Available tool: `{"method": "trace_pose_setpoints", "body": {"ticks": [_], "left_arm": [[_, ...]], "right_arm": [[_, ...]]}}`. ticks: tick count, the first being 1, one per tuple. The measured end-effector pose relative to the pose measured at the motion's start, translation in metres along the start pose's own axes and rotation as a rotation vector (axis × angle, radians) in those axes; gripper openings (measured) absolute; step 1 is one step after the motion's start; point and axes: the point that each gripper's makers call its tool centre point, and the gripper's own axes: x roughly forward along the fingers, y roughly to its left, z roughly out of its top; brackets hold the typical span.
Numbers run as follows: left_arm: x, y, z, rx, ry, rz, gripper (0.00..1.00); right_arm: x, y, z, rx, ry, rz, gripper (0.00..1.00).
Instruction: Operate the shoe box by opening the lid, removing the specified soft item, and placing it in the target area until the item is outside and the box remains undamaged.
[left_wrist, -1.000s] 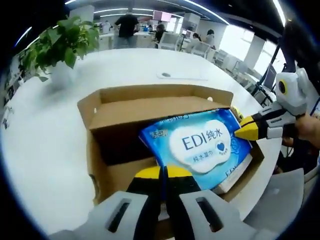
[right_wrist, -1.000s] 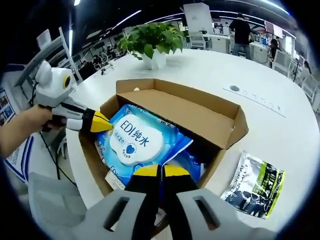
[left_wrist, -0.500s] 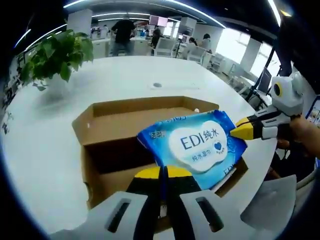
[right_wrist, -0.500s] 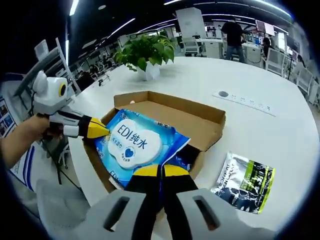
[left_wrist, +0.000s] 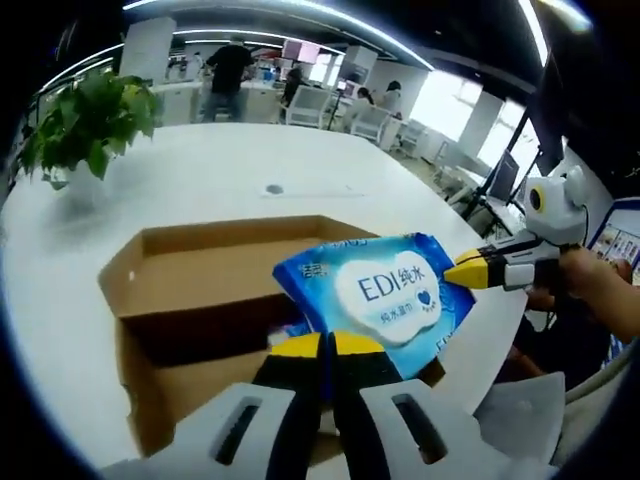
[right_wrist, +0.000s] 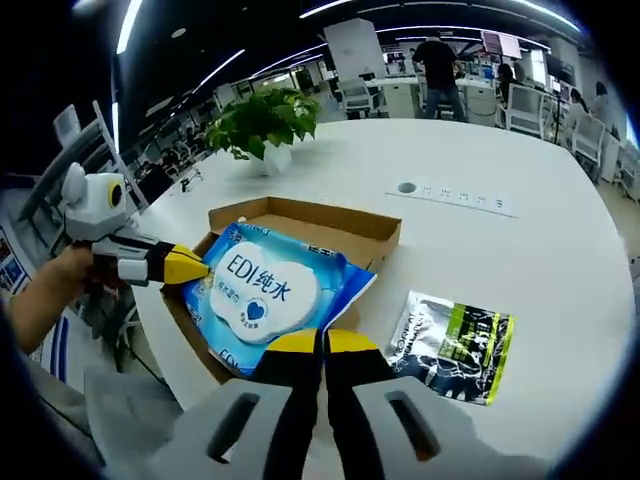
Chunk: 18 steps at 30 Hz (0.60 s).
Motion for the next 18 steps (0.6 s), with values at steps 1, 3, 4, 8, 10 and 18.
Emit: {"method": "trace_pose_setpoints", "body": {"ticks": [1,3,4,8,10,18], "left_arm": [[0.002,-0.003,0.001,0.003,0.000,-0.002,0.00],[0.006,-0.012,0.003,0.012,0.000,-0.012,0.00],[0.008,-0.015,0.004,0.014,-0.001,-0.016,0.00],[0.016,-0.032,0.009,0.016,-0.008,-0.031,0.00],[0.020,-0.040,0.012,0.018,-0.012,-0.037,0.00],[0.040,-0.071,0.020,0.035,-0.028,-0.060,0.00]], "right_arm": [[-0.001,-0.001,0.000,0.001,0.000,-0.002,0.00],[-0.007,-0.009,-0.001,0.007,-0.002,-0.017,0.00],[-0.011,-0.014,-0.002,0.015,-0.003,-0.024,0.00],[-0.021,-0.027,-0.002,0.031,-0.009,-0.041,0.00],[-0.026,-0.035,-0.003,0.038,-0.010,-0.053,0.00],[-0.045,-0.067,-0.005,0.058,-0.016,-0.104,0.00]]}}
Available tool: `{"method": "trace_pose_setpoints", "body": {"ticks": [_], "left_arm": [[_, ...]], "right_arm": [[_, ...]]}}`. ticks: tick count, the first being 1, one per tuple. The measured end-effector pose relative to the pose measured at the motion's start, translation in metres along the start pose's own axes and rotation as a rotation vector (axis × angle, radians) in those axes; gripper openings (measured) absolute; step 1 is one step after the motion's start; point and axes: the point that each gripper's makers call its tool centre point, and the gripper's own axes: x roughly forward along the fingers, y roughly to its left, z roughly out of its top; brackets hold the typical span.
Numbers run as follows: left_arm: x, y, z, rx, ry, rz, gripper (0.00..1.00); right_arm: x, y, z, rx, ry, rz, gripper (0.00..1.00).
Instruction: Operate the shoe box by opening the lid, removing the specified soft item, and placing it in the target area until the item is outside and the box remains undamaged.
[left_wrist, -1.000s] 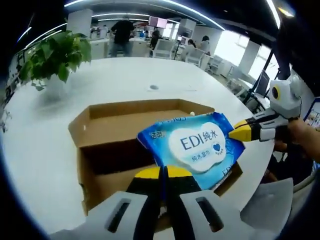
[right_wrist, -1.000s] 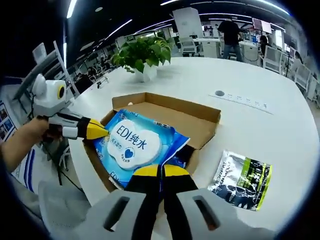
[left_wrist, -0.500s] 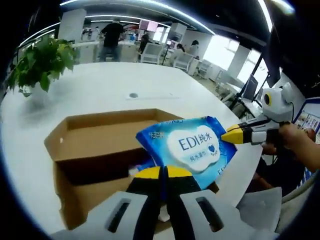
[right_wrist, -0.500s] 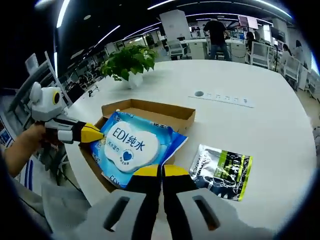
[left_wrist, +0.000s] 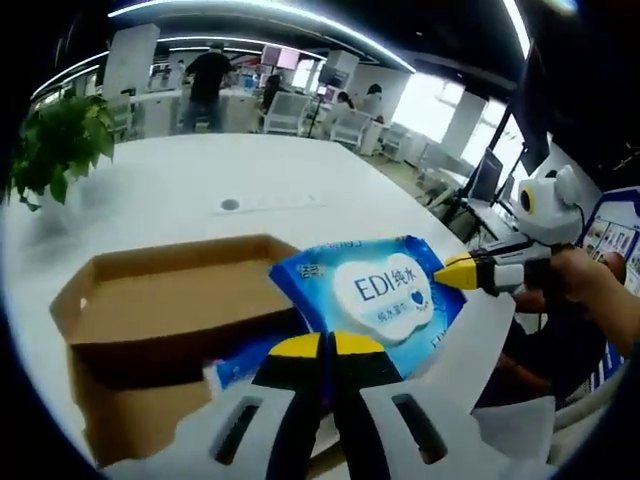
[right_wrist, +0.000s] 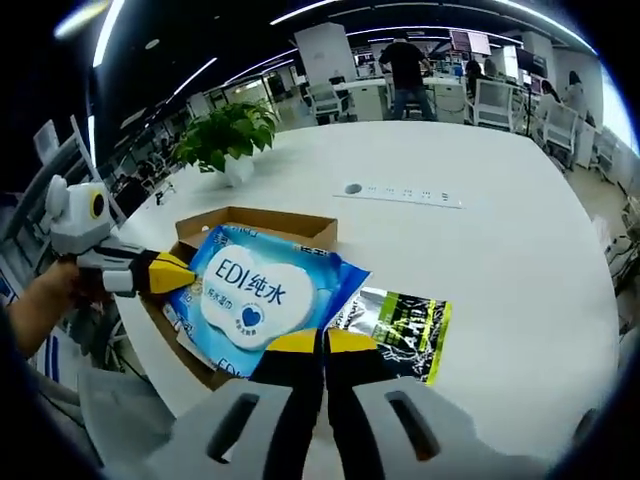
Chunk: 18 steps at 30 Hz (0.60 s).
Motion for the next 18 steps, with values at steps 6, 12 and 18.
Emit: {"method": "trace_pose_setpoints", "body": {"ticks": [6,12,18], "left_arm": [[0.016,-0.019,0.001,0.010,0.007,-0.021,0.00],[0.031,-0.023,0.002,0.008,0.009,-0.019,0.00],[0.041,-0.034,0.007,0.015,0.004,-0.036,0.00]], "right_arm": [[-0.006,-0.020,-0.003,0.009,0.011,-0.026,0.00],[-0.006,-0.032,-0.003,0.029,-0.002,-0.030,0.00],[-0.008,-0.048,-0.007,0.048,-0.003,-0.055,0.00]]}}
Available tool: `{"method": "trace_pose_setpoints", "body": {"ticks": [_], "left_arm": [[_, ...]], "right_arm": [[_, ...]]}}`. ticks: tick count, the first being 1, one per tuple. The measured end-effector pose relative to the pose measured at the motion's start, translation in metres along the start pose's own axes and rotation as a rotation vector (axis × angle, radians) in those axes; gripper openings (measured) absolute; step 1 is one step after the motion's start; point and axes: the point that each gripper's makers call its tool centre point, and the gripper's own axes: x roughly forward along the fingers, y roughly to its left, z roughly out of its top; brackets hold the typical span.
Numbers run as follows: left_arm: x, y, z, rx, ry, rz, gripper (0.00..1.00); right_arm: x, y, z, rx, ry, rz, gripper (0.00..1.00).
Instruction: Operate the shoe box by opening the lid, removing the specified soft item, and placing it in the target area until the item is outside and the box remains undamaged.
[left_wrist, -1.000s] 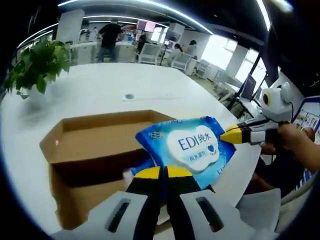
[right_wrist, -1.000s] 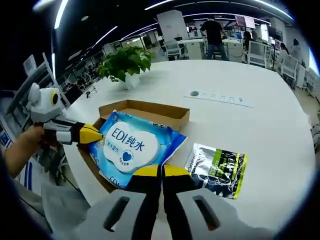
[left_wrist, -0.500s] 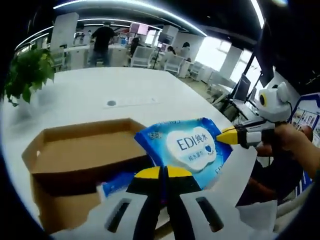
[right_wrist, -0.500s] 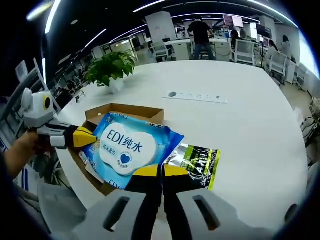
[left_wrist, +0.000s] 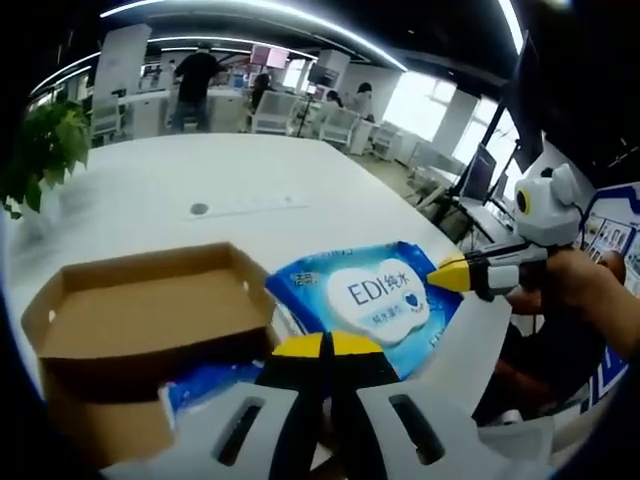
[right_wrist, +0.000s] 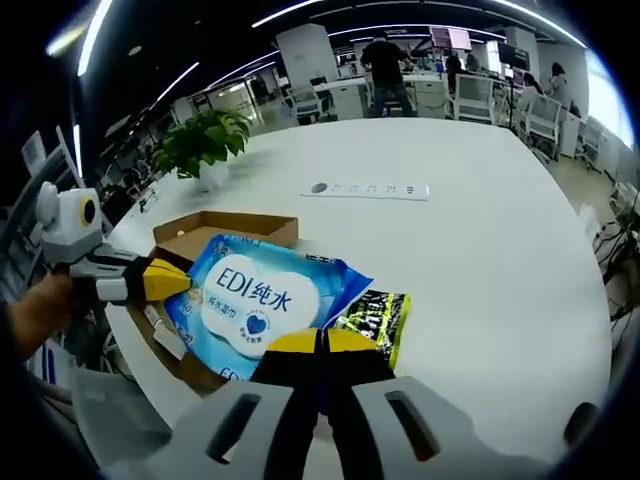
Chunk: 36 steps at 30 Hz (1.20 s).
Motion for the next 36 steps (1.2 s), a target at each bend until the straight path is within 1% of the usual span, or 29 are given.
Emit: {"method": "trace_pose_setpoints", "body": {"ticks": [6,10,19,27,36], "left_arm": [[0.010,-0.007,0.001,0.015,-0.001,0.000,0.00],[0.020,-0.009,-0.001,0.025,0.009,0.001,0.00],[0.040,0.001,-0.006,0.056,0.048,0.023,0.00],[0.057,0.008,-0.015,0.083,0.093,0.042,0.00],[0.073,0.014,-0.025,0.158,0.144,0.064,0.00]], "right_arm": [[0.001,-0.013,-0.003,0.005,0.004,-0.022,0.00],[0.005,-0.022,-0.006,0.014,0.007,-0.029,0.00],[0.026,-0.036,-0.012,0.011,0.015,-0.024,0.00],[0.048,-0.046,-0.020,0.006,0.039,-0.024,0.00],[0.065,-0.054,-0.031,0.021,0.054,-0.035,0.00]]}}
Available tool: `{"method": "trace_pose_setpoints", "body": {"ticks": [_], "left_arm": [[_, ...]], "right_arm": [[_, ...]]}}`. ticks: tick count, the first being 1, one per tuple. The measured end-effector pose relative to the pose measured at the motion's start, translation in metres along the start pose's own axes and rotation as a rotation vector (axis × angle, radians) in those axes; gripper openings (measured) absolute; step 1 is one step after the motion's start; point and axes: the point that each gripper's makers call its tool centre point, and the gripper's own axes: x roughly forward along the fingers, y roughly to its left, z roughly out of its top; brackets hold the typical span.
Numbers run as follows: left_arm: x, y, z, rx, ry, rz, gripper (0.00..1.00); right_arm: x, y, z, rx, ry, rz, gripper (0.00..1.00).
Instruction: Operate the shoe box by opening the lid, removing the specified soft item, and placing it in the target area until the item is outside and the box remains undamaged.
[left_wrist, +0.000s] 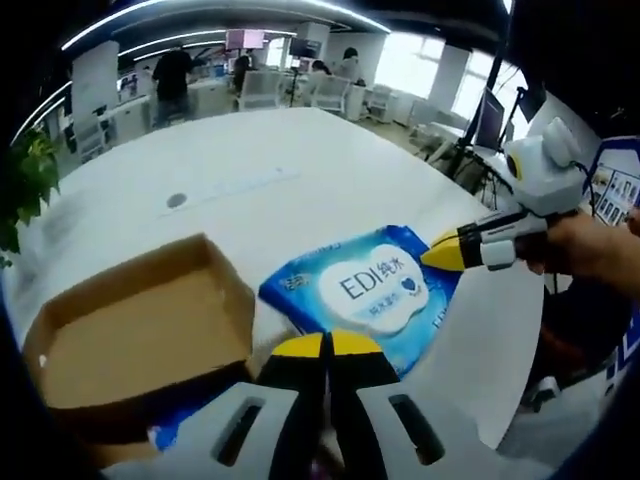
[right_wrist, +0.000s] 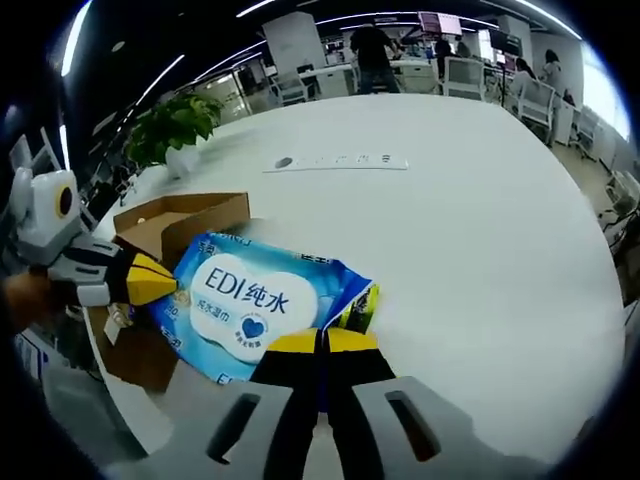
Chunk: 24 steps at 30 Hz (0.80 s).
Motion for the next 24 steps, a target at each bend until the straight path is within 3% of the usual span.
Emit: {"method": "trace_pose_setpoints", "body": {"ticks": [13,19,24], "left_arm": [[0.016,-0.002,-0.006,0.122,0.050,0.022,0.00],[0.020,-0.001,-0.017,0.140,0.075,0.028,0.00],[0.019,0.001,-0.015,0.166,0.068,0.040,0.00]], "right_arm": [[0.012,-0.011,-0.015,0.040,0.002,-0.013,0.00],[0.017,-0.011,-0.024,0.041,0.015,-0.009,0.00],[0.016,-0.010,-0.021,0.046,-0.004,-0.012,0.00]]}}
